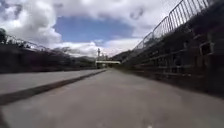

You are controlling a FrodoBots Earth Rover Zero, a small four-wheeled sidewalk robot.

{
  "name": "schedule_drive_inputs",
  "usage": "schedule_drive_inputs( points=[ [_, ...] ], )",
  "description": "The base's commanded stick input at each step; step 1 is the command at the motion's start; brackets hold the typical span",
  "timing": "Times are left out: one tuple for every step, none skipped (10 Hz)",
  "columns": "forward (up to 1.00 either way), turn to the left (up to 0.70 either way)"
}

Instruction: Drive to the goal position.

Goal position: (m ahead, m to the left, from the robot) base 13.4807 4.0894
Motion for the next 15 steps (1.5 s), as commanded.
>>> schedule_drive_inputs(
  points=[
    [1.0, 0.0],
    [1.0, 0.0],
    [1.0, 0.0],
    [1.0, 0.0],
    [1.0, 0.0],
    [1.0, 0.0],
    [1.0, 0.0],
    [1.0, 0.0],
    [1.0, 0.0],
    [1.0, 0.0],
    [1.0, 0.0],
    [1.0, 0.0],
    [1.0, 0.05],
    [1.0, 0.14],
    [1.0, 0.22]
  ],
)
